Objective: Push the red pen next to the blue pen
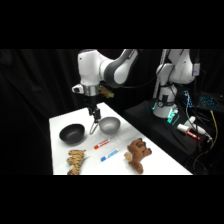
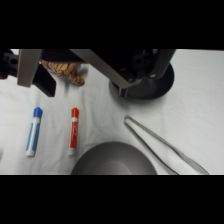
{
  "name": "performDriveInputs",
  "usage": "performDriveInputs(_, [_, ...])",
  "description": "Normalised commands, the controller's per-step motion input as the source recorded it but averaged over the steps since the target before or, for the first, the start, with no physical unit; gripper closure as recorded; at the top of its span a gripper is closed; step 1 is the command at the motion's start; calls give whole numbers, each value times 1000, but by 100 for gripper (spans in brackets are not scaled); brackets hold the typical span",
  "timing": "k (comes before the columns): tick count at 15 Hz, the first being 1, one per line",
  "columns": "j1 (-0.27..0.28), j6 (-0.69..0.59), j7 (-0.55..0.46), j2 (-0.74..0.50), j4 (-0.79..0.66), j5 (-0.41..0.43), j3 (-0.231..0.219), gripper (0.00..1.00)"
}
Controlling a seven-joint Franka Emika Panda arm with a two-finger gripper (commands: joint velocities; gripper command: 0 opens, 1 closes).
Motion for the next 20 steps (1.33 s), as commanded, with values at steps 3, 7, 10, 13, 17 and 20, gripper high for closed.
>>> performDriveInputs(3, [-23, 213, 95, 250, 151, -138, -32, 0])
performDriveInputs(7, [-24, 173, 73, 252, 185, -112, -29, 0])
performDriveInputs(10, [-20, 136, 73, 253, 198, -111, -35, 0])
performDriveInputs(13, [-22, 124, 57, 233, 166, -90, -14, 0])
performDriveInputs(17, [-35, 122, 30, 205, 139, -51, 15, 0])
performDriveInputs(20, [-39, 112, 26, 169, 127, -32, 27, 0])
